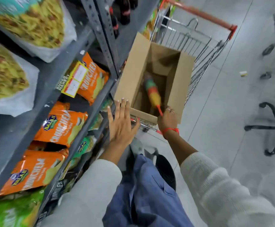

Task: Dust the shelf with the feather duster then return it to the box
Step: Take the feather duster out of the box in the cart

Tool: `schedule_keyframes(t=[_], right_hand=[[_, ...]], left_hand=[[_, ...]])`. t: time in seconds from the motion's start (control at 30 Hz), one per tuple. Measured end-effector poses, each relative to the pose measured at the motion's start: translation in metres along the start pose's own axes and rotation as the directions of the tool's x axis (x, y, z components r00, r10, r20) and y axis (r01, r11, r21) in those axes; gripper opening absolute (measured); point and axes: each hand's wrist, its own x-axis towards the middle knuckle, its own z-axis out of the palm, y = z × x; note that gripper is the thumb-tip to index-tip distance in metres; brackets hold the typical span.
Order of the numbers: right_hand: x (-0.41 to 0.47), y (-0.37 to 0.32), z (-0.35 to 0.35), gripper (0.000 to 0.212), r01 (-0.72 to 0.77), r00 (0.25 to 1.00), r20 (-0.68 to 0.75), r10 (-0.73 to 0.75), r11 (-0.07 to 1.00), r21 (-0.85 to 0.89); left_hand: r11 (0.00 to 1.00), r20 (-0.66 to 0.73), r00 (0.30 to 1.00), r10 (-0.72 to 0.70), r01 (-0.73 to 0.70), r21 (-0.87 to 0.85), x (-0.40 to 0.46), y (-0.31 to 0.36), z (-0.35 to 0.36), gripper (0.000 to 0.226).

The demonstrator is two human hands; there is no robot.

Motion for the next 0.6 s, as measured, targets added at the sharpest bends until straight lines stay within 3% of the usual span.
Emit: schedule_keyframes(t=[0.1, 0.37, 0.6], right_hand=[[0.026, 0.012, 0.021, 0.034, -0.045, 0.995, 0.084, 0.049, 0.997, -0.058], [0.056, 0.020, 0.062, 0.039, -0.119, 0.958, 0.254, 0.135, 0.990, -0.077], [0.066, -0.001, 0.048, 0.037, -0.211, 0.940, 0.242, 0.239, 0.968, -0.133]], left_hand=[[1.000, 0.056, 0.998, -0.001, 0.001, 0.006, 0.005, 0.009, 0.025, 0.073], [0.998, 0.119, 0.992, 0.039, -0.044, 0.041, -0.003, 0.004, 0.080, 0.073], [1.000, 0.109, 0.994, 0.004, -0.008, 0.029, -0.007, -0.014, 0.079, 0.073]])
